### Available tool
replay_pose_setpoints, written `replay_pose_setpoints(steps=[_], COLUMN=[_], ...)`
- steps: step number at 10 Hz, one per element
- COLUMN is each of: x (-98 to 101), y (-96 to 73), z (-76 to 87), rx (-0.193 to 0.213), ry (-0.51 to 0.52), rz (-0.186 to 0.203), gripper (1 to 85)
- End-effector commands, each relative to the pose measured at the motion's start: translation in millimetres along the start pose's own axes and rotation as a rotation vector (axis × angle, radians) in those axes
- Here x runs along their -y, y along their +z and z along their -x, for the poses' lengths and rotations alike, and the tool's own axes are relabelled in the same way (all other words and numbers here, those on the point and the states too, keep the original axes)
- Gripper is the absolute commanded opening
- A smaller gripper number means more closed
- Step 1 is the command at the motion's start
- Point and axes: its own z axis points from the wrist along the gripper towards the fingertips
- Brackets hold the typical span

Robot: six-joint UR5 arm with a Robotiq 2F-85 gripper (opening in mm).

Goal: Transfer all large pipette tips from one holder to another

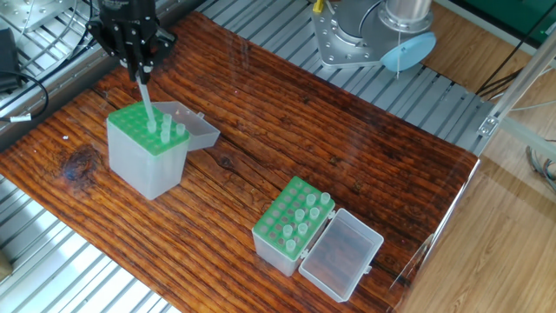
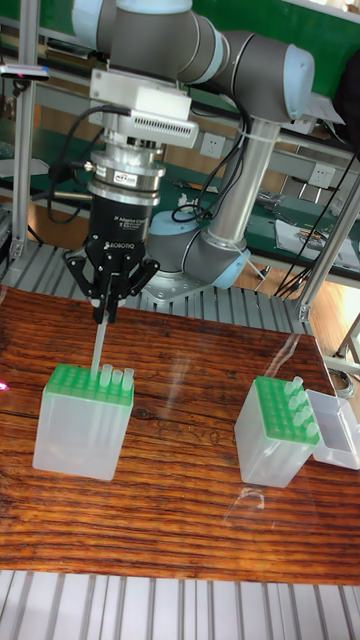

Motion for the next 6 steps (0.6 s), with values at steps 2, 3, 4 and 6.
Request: replay_pose_setpoints(steps=[2, 3, 4, 6], x=[-5.7, -9.0, -10.4, -14.1], y=[-7.9, -9.3, -10.9, -18.1], z=[-3.5, -6.1, -8.3, -16.2], rx=[0.009, 0.003, 0.001, -0.001], ry=[0.012, 0.025, 0.027, 0.028], rz=[0.013, 0.022, 0.024, 0.024], gripper=[1.0, 1.0, 1.0, 1.0])
